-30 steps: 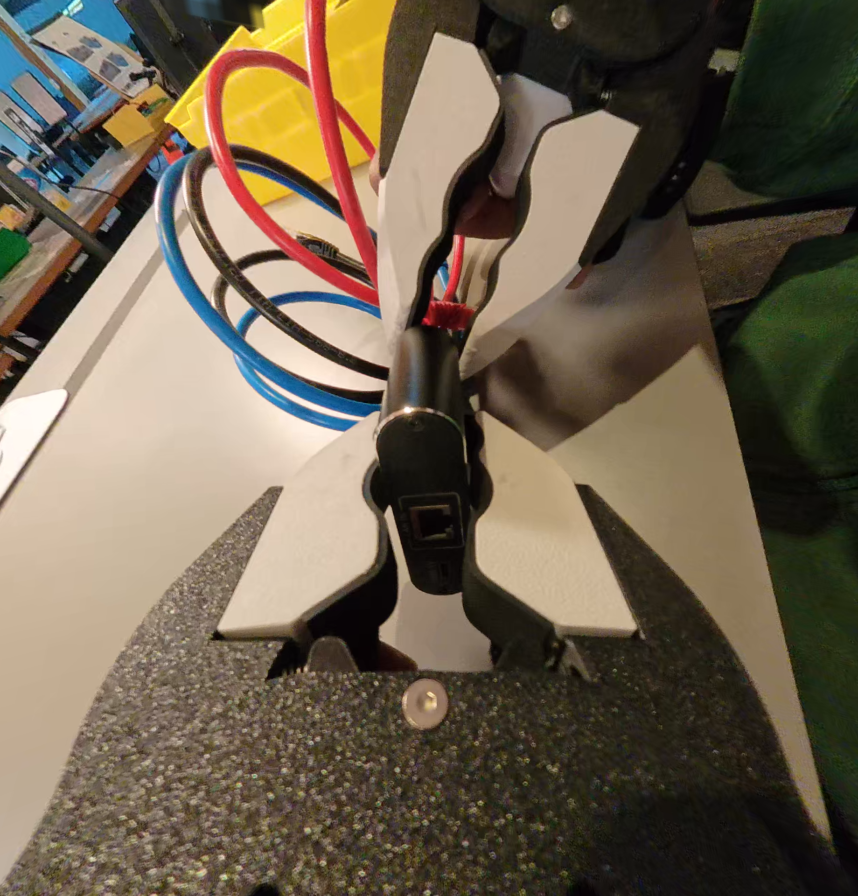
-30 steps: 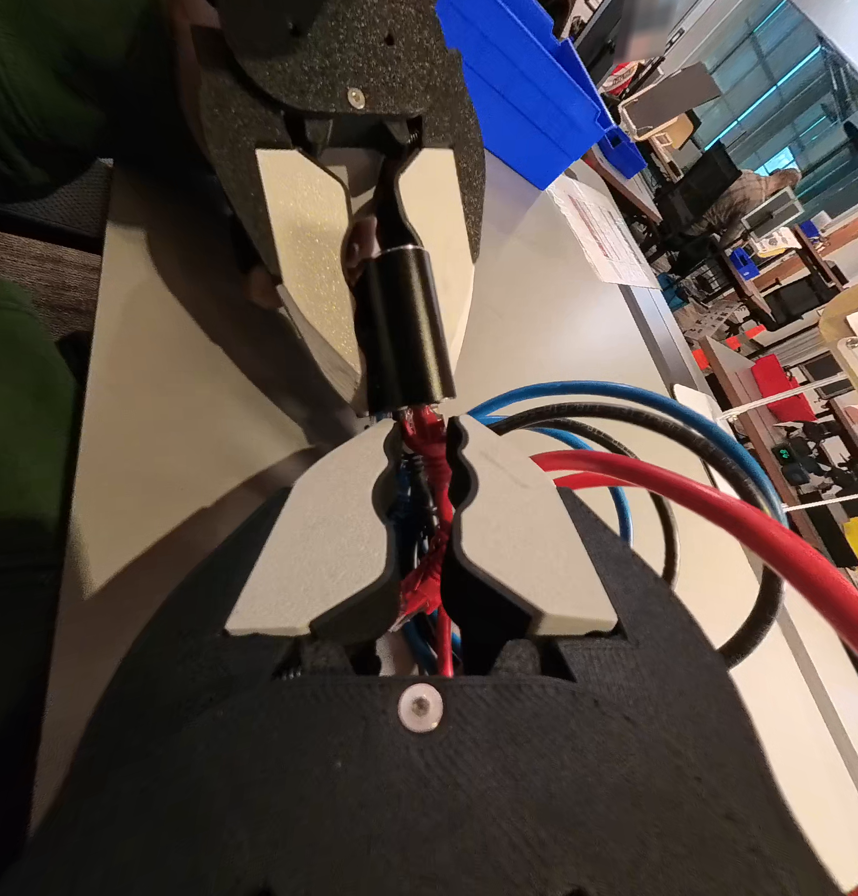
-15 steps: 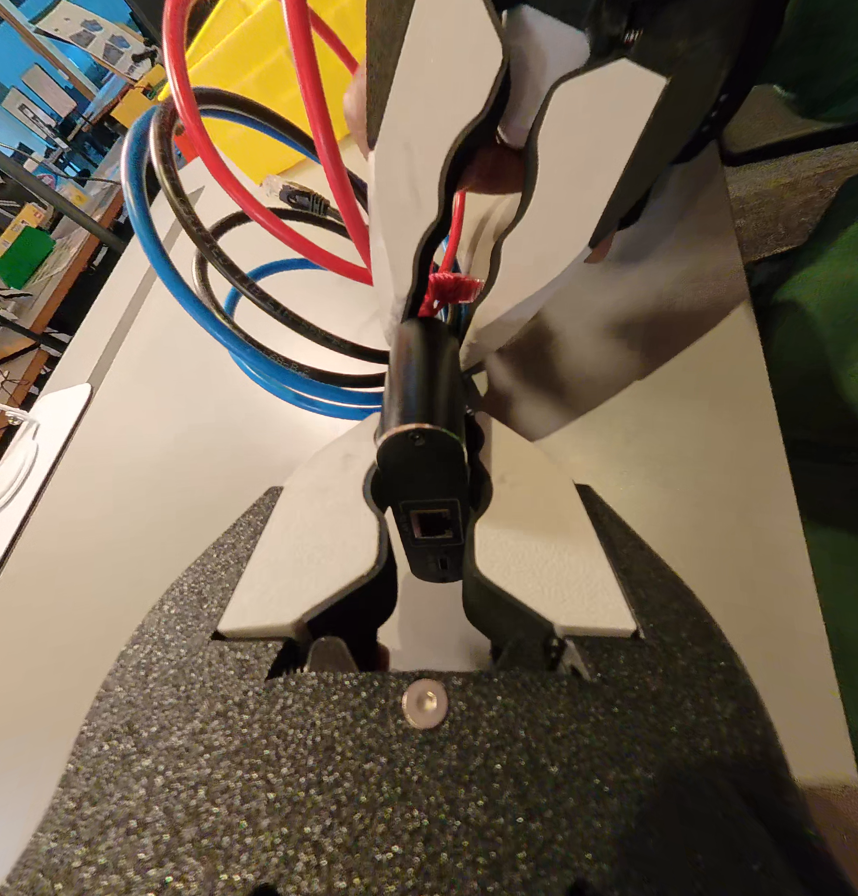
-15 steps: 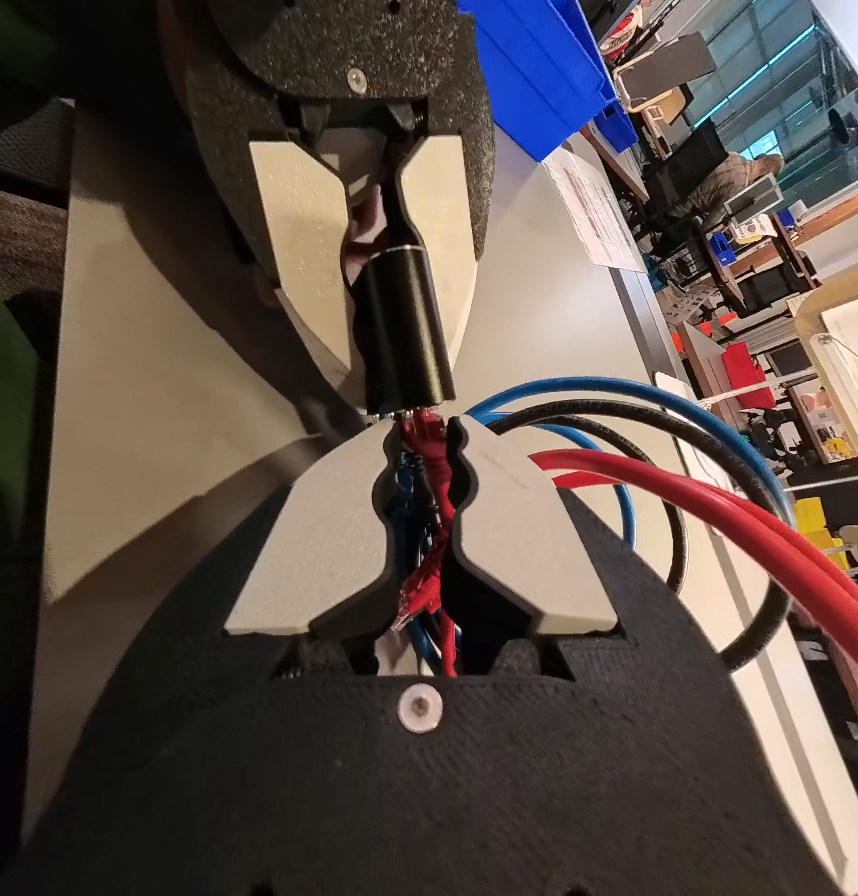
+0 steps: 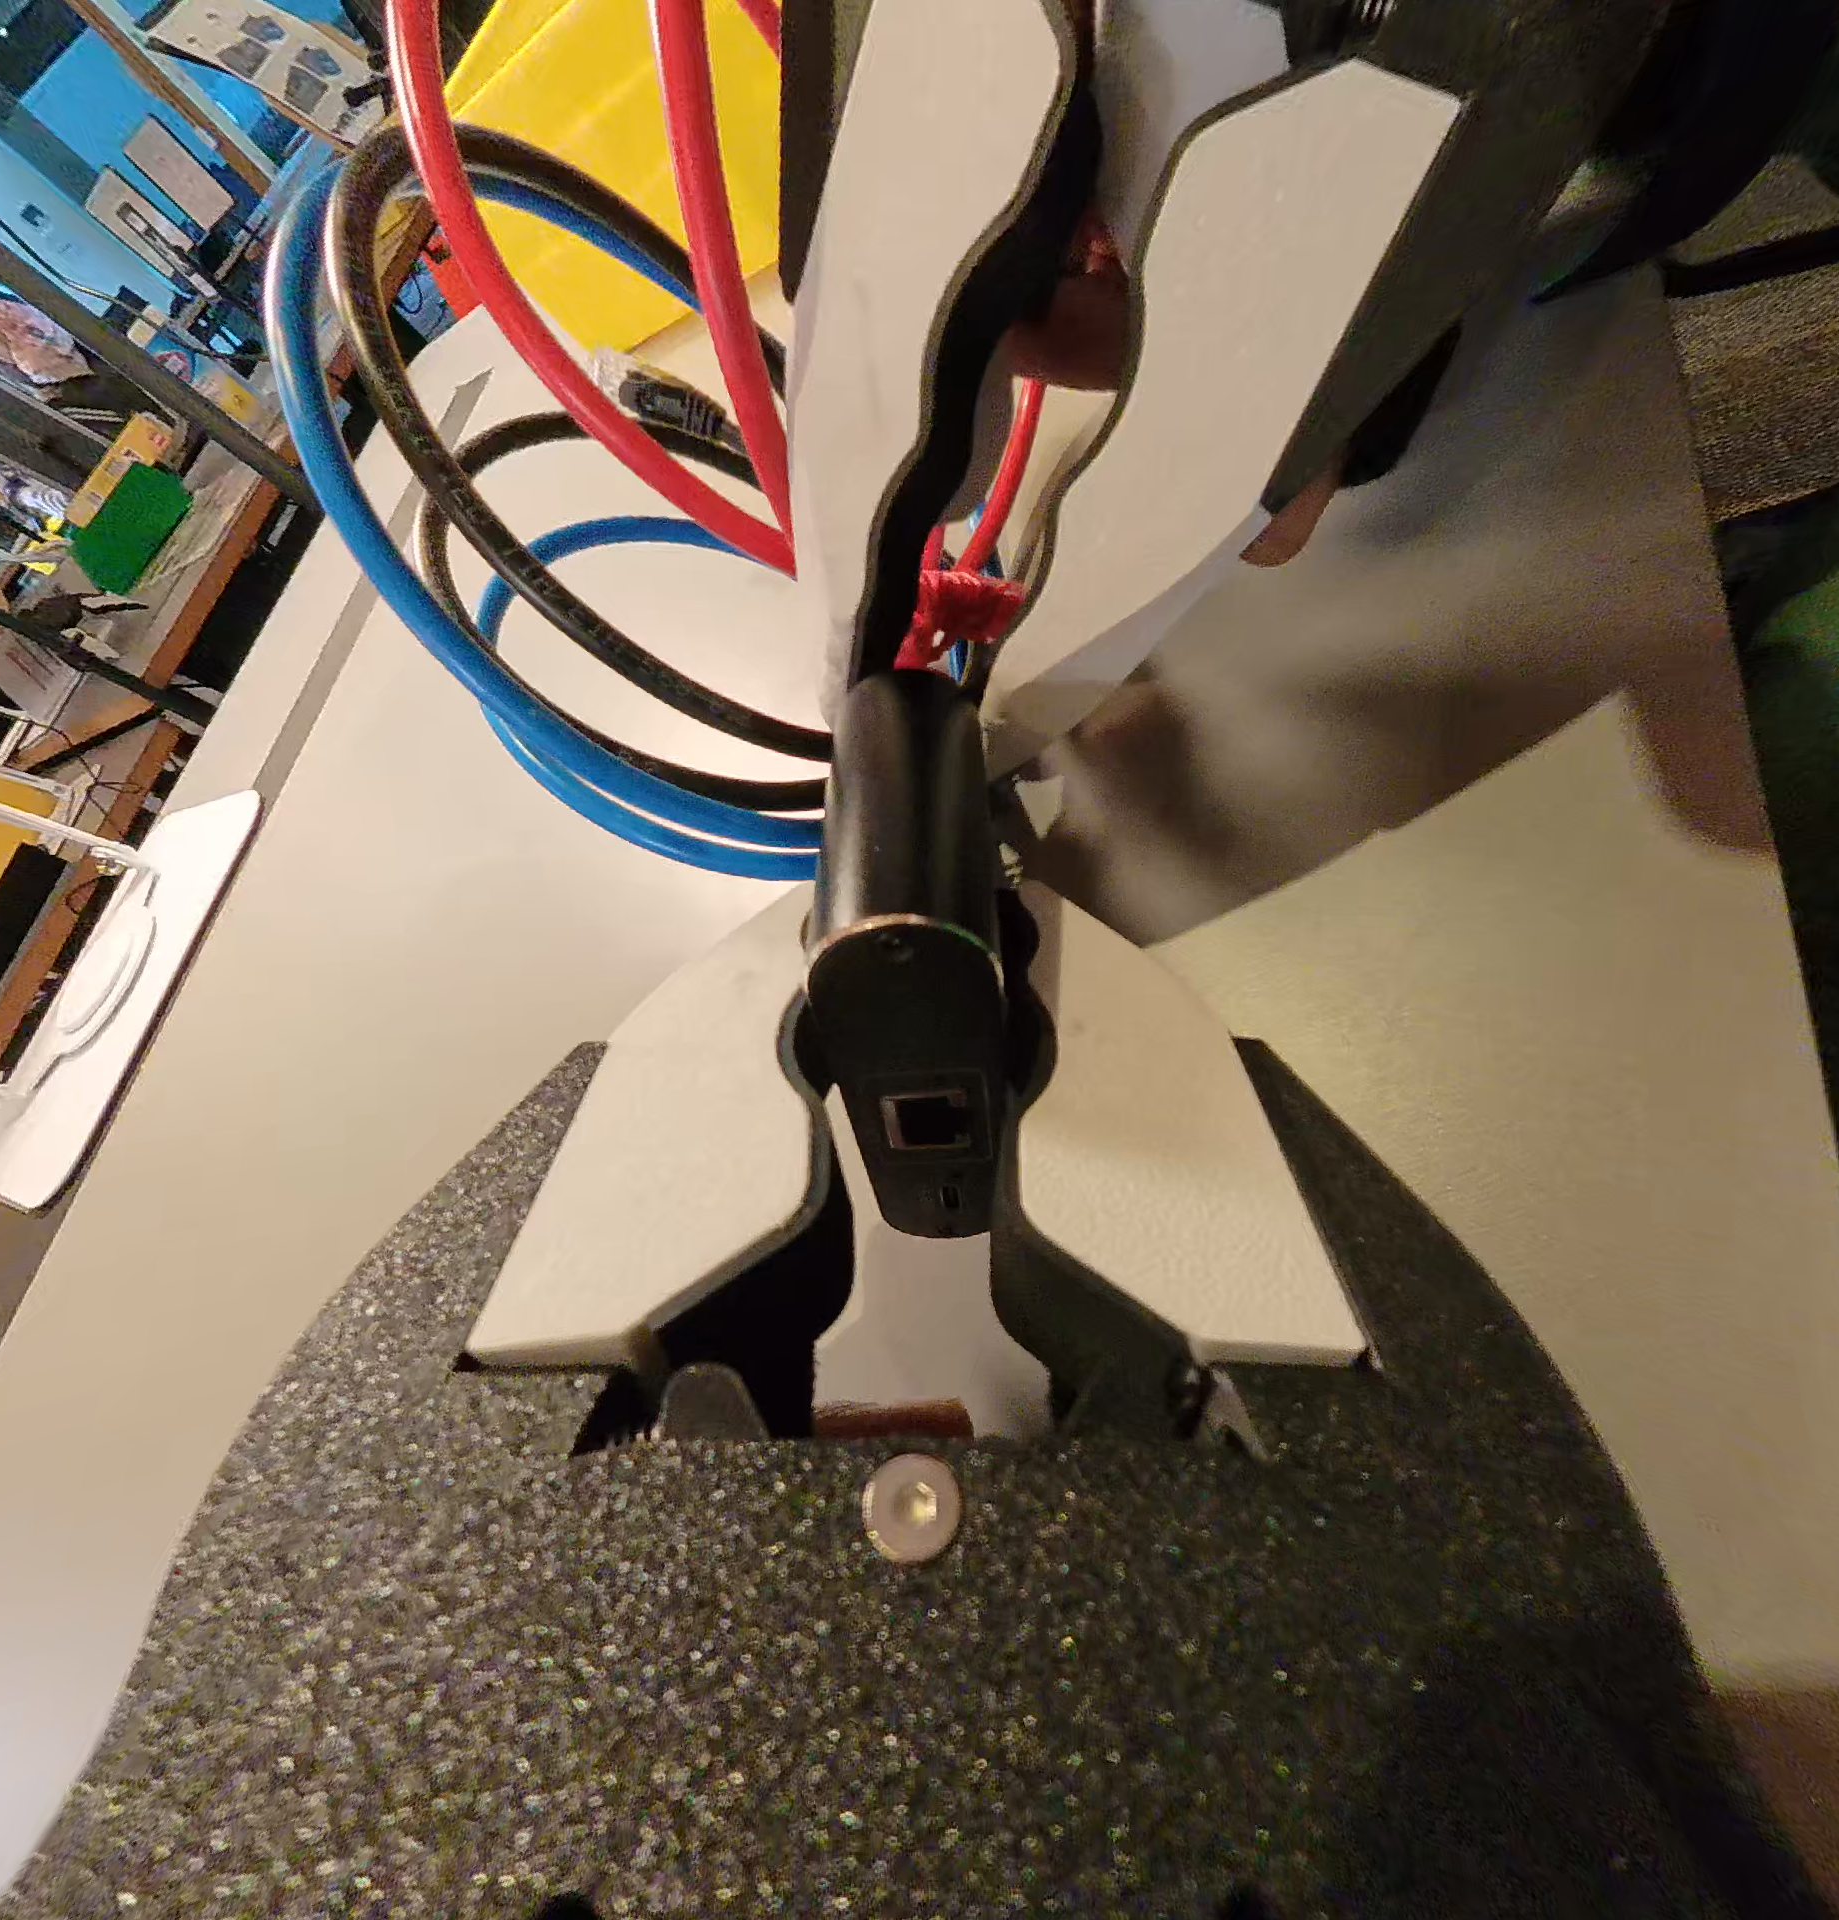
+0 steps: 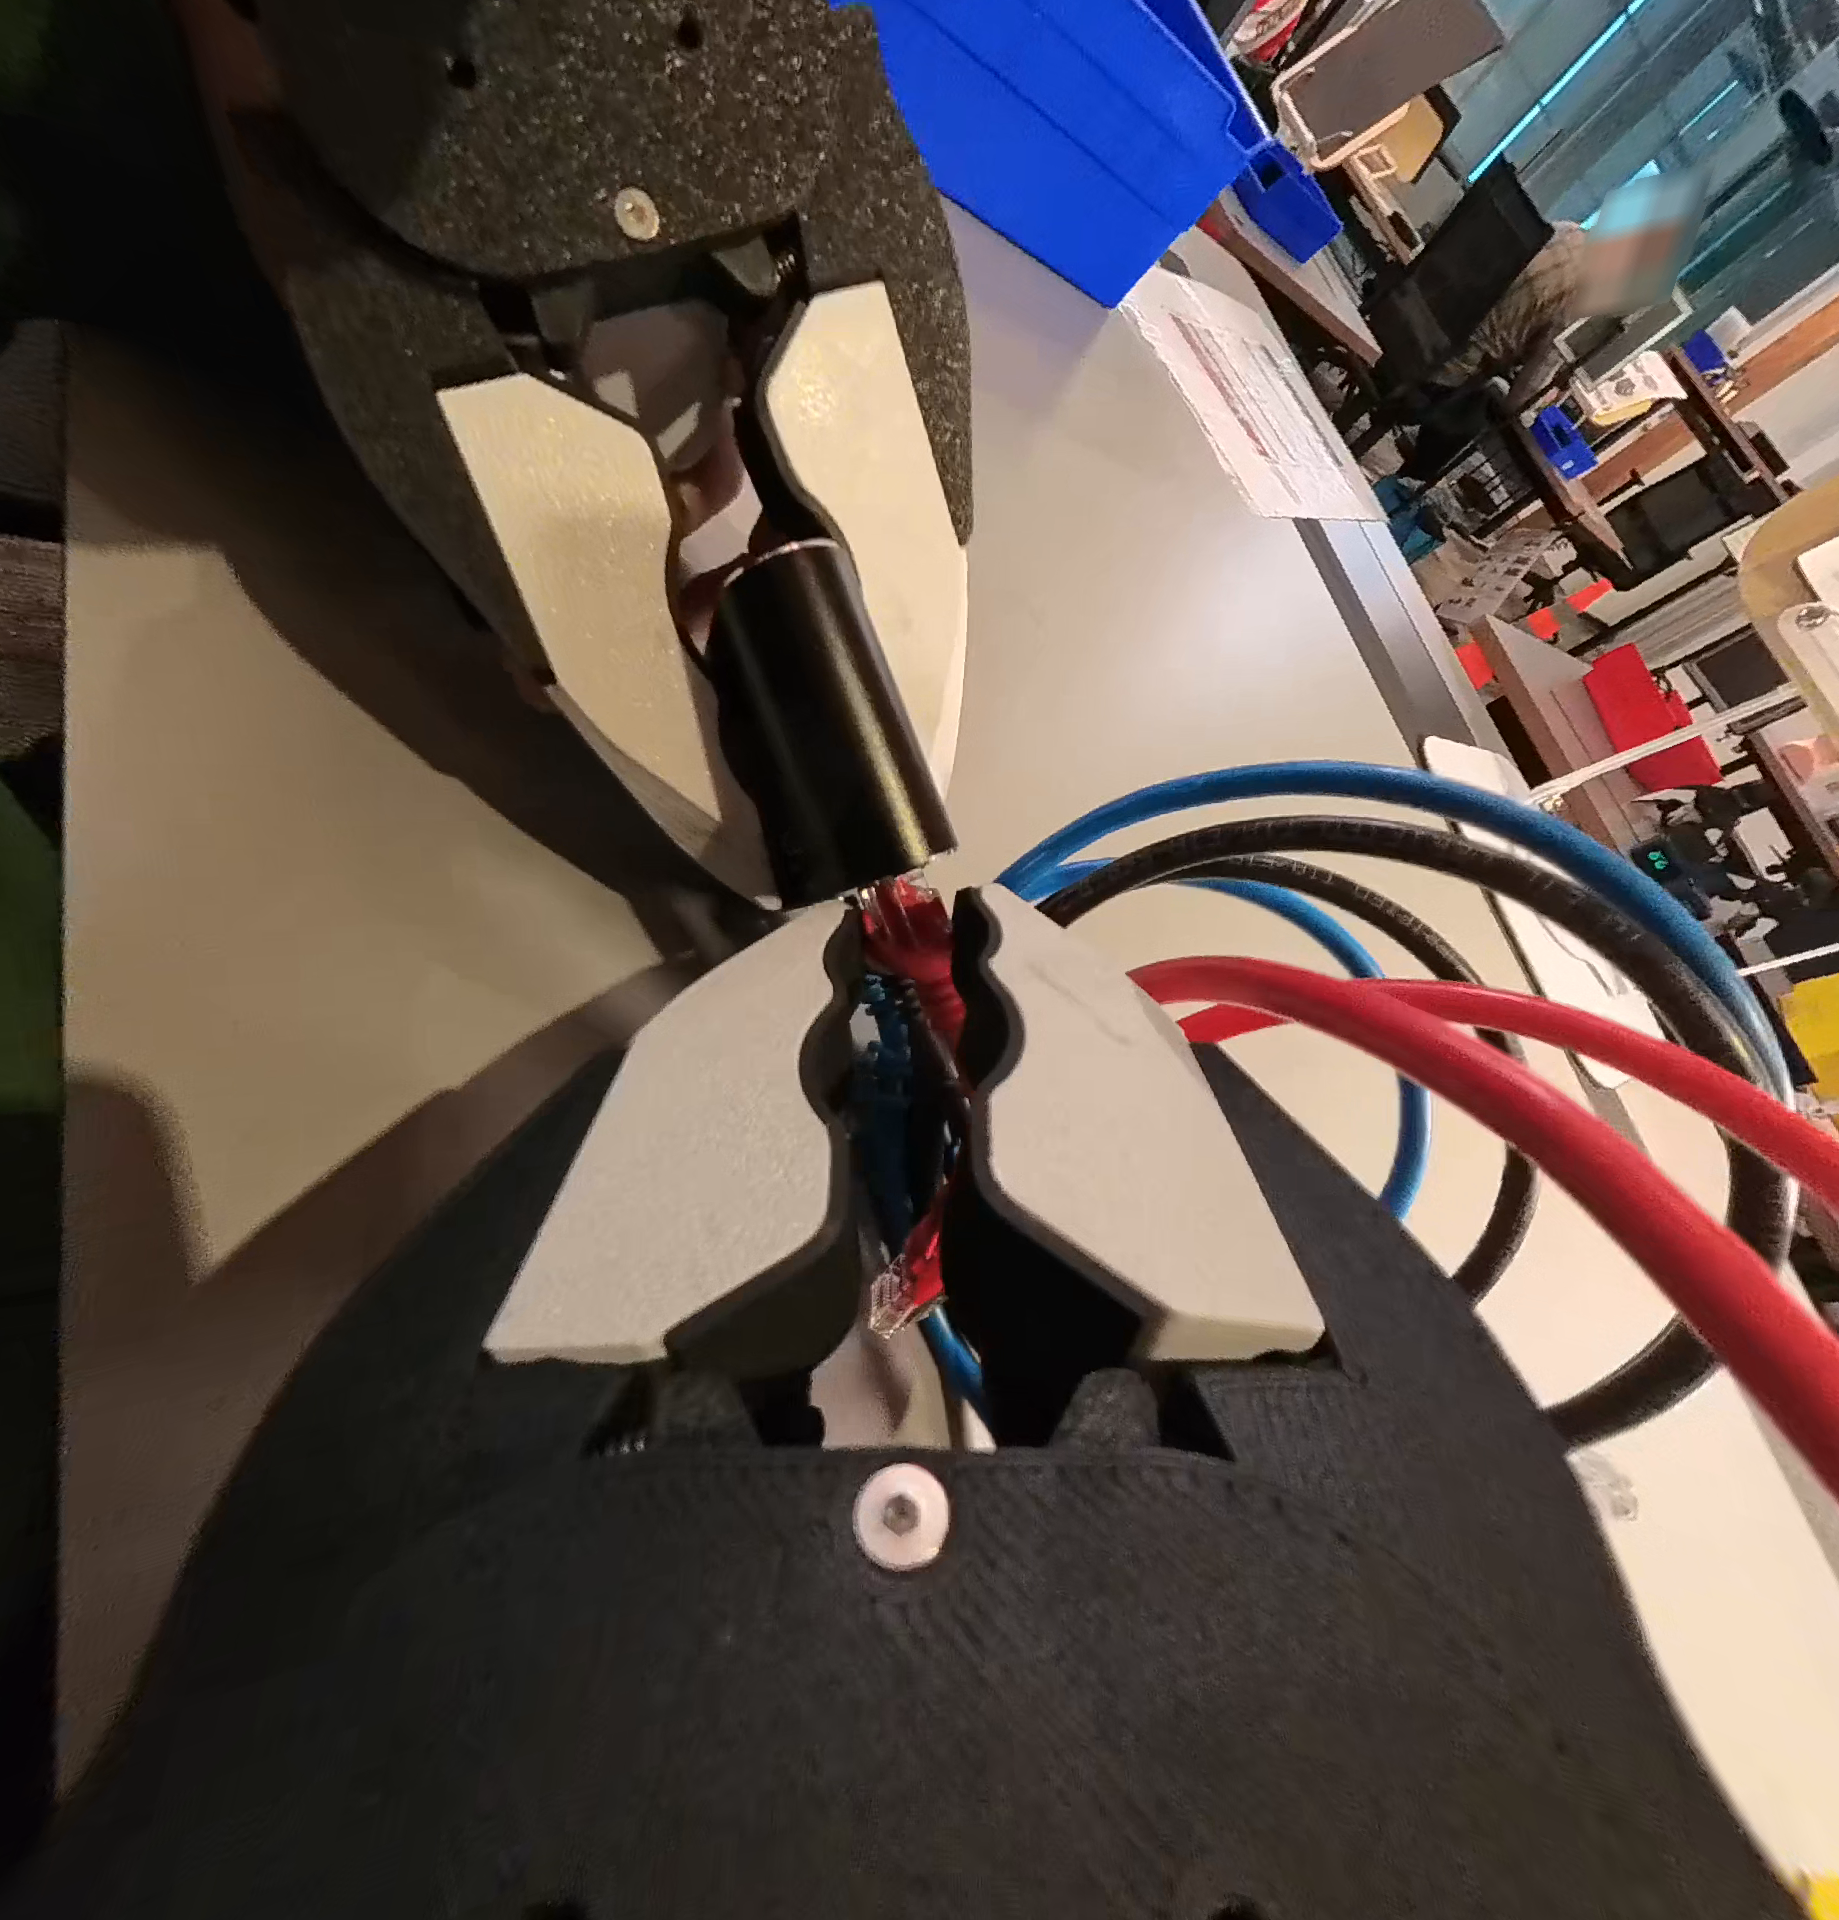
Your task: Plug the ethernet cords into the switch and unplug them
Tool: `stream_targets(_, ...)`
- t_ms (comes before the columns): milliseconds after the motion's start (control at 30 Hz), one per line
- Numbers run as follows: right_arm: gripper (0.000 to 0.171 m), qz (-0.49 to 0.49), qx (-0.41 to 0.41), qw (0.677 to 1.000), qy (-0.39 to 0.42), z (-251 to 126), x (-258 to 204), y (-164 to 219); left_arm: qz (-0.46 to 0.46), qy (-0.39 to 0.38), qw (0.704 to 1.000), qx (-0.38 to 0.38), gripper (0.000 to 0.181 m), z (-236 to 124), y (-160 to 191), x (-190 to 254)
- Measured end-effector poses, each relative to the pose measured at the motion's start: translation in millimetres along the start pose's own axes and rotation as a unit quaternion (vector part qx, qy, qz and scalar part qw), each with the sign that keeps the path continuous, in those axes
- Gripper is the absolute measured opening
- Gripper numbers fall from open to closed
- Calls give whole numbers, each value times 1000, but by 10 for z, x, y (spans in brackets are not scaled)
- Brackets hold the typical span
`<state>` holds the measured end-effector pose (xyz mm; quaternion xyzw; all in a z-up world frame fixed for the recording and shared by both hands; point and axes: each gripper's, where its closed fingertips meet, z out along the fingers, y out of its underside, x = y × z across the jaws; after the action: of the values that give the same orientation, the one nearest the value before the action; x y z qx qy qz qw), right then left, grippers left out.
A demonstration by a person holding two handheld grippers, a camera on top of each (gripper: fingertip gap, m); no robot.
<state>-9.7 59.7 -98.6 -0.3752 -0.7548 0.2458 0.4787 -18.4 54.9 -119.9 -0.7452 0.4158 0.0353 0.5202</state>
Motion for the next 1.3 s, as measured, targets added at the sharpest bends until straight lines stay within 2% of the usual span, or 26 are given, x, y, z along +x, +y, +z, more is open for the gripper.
stream_targets(33, 16, 3, 2, 1000, 0, 4, 2, 1, 1, -2, 1000, -1, 29, 0, 4, -5)
stream_targets(133, 16, 5, 8, 1000, -5, 4, 0, 4, 1, -3, 1000, -1, 29, 2, 4, -10)
stream_targets(367, 17, -59, 19, 998, 0, -43, -43, 17, 13, -2, 1000, 1, 29, 13, -10, 17)
stream_targets(767, 16, -27, 39, 999, -15, -90, -33, 0, 24, -9, 1000, 3, 29, 17, -12, 11)
stream_targets(1033, 14, -15, 19, 999, 30, -31, 73, -8, 20, -37, 999, 5, 29, 15, -23, -65)
stream_targets(1067, 13, -9, 21, 999, 42, -22, 102, -20, 13, -45, 999, 3, 29, 12, -16, -93)
stream_targets(1100, 1, -3, 28, 998, 49, -23, 109, -51, -1, -55, 999, -1, 29, 5, -3, -137)
stream_targets(1233, 0, 22, 14, 998, 52, 38, 117, -39, -1, -65, 998, -14, 29, -1, 49, -168)
stream_targets(1300, 0, 0, 18, 999, 36, 48, 62, -18, 13, -64, 998, -20, 29, 5, 69, -148)
